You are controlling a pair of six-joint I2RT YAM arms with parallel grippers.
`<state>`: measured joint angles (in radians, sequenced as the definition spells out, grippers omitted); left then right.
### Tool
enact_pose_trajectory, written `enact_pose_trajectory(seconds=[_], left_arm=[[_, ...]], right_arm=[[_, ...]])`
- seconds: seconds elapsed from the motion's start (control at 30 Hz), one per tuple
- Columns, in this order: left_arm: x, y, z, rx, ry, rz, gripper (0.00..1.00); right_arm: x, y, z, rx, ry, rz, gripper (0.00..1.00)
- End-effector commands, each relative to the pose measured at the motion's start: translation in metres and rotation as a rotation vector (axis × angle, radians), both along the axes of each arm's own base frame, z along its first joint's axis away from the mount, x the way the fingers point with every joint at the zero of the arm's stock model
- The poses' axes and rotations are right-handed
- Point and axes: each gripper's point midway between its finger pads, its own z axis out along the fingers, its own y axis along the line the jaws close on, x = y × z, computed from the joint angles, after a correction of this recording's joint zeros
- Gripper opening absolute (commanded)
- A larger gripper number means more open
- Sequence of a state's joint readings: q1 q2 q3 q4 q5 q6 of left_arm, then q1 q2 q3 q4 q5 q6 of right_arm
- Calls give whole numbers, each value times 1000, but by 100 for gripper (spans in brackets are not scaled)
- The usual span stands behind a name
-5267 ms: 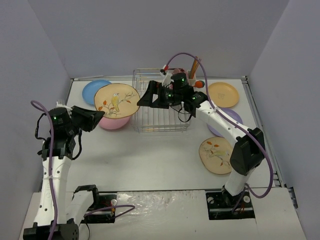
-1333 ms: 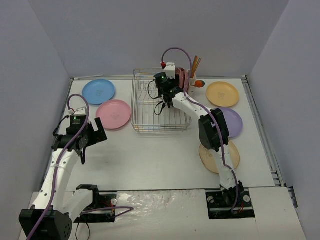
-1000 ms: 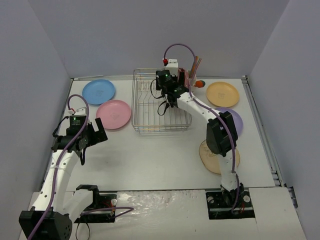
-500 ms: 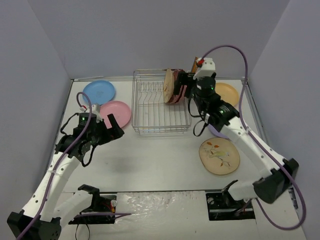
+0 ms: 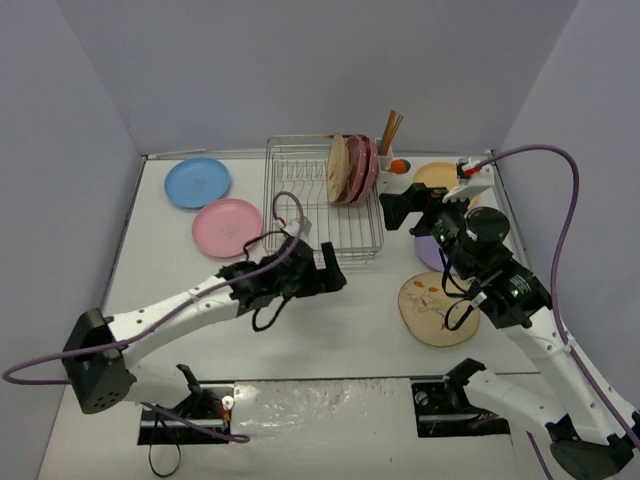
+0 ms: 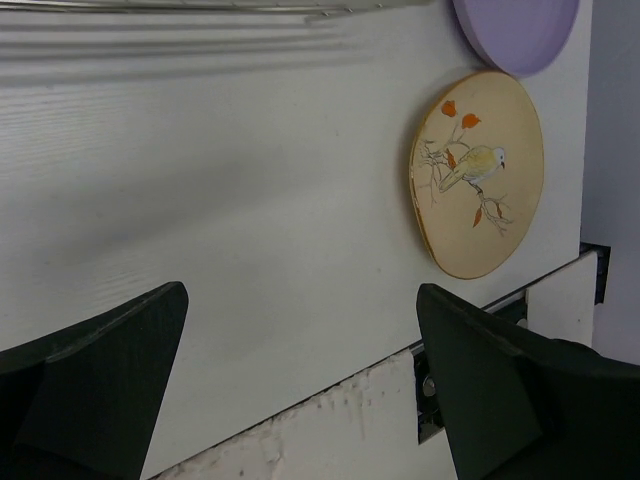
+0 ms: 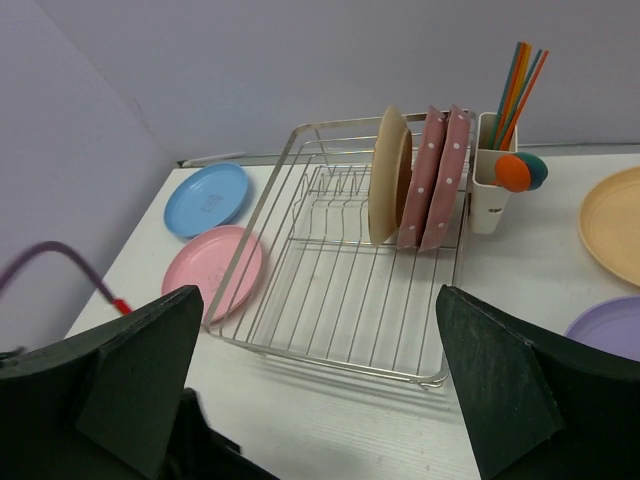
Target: Load the plates into the dish rack
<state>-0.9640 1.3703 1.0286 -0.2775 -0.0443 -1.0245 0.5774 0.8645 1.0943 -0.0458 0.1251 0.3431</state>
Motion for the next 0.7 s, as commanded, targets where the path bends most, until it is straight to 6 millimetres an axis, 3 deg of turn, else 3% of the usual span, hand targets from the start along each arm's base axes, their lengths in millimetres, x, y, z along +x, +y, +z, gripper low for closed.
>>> enact_pose_trajectory(seconds=[0.0, 0.07, 0.13, 0.27, 0.5, 0.67], left_arm=[[15, -88, 38, -239, -105, 0, 96], [14, -114, 39, -291, -112, -16, 95], [10, -140, 20, -306, -87, -36, 93], [5, -175, 4, -343, -76, -58, 92], [2, -202, -53, -371, 32, -12, 83], [-7, -206, -76, -333, 63, -5, 75]], right_arm=[[-11, 10, 9, 44, -6, 76, 100], [-15, 11, 12, 48, -10, 92, 100], [-18, 12, 15, 50, -13, 104, 100], [-27, 21, 13, 33, 14, 179, 100], [-41, 14, 26, 28, -17, 193, 100], [-46, 14, 26, 5, -19, 214, 100]])
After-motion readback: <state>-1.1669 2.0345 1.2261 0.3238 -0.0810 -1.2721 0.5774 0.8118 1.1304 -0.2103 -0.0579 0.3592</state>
